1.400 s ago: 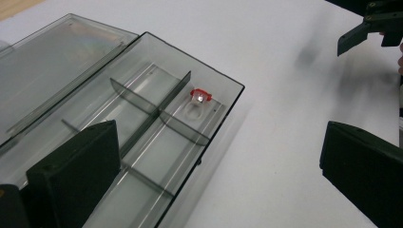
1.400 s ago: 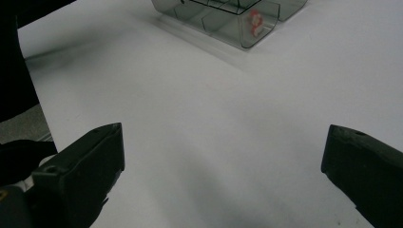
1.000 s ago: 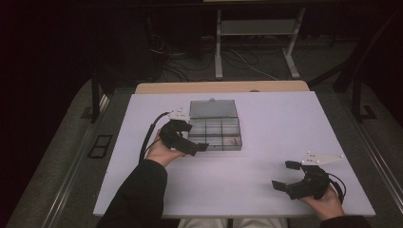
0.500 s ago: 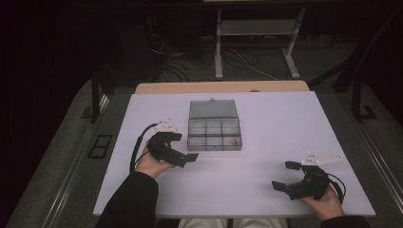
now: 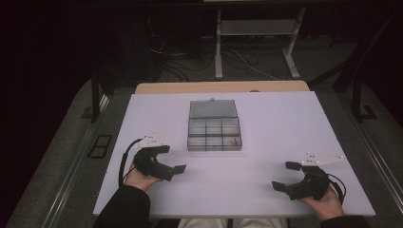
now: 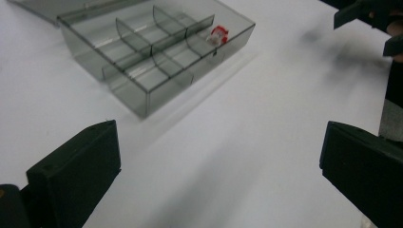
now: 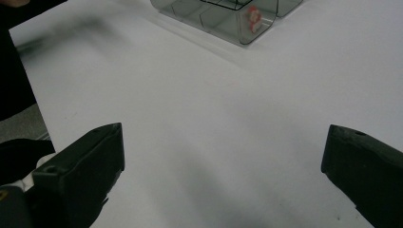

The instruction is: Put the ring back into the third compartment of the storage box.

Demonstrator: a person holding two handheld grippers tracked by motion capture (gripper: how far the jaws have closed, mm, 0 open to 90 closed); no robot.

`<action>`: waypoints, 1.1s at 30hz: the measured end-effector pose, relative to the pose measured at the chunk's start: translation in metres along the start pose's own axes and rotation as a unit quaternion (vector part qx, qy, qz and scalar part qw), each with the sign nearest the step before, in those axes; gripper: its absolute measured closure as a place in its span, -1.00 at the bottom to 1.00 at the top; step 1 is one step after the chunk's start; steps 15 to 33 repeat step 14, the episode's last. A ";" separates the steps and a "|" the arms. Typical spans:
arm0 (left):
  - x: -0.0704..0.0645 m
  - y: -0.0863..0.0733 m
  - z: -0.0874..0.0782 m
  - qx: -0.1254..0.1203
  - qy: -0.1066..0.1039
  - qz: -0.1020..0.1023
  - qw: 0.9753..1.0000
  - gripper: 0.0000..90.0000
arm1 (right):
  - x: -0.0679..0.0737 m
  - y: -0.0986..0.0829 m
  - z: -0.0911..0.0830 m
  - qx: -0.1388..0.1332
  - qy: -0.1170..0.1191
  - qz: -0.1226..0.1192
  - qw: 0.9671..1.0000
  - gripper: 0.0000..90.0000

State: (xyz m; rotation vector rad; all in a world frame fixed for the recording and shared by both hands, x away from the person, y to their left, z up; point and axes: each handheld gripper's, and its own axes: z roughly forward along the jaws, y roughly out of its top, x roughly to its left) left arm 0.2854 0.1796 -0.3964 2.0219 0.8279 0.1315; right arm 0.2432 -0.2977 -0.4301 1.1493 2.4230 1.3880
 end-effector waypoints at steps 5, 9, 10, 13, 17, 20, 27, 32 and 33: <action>-0.001 -0.020 -0.006 -0.007 0.009 -0.009 1.000 -1.00 | 0.000 0.000 0.000 0.001 -0.001 0.000 1.000 -0.99; -0.001 -0.030 -0.008 -0.009 0.013 -0.016 1.000 -1.00 | 0.001 0.000 0.000 0.003 0.000 0.002 1.000 -0.99; -0.002 -0.032 -0.008 -0.010 0.014 -0.018 1.000 -1.00 | 0.001 0.000 0.001 0.002 -0.001 0.000 1.000 -0.99; -0.002 -0.038 -0.008 -0.009 0.014 -0.022 1.000 -1.00 | 0.000 0.000 0.000 0.001 -0.001 0.000 1.000 -0.99; -0.002 -0.039 -0.008 -0.009 0.012 -0.024 1.000 -1.00 | 0.000 0.000 0.000 0.001 0.000 0.000 1.000 -0.99; -0.002 -0.039 -0.008 -0.009 0.012 -0.024 1.000 -1.00 | 0.000 0.000 0.000 0.001 0.000 0.000 1.000 -0.99; -0.002 -0.039 -0.008 -0.009 0.012 -0.024 1.000 -1.00 | 0.000 0.000 0.000 0.001 0.000 0.000 1.000 -0.99; -0.002 -0.039 -0.008 -0.009 0.012 -0.024 1.000 -1.00 | 0.000 0.000 0.000 0.001 0.000 0.000 1.000 -0.99; -0.002 -0.039 -0.008 -0.009 0.012 -0.024 1.000 -1.00 | 0.000 0.000 0.000 0.001 0.000 0.000 1.000 -0.99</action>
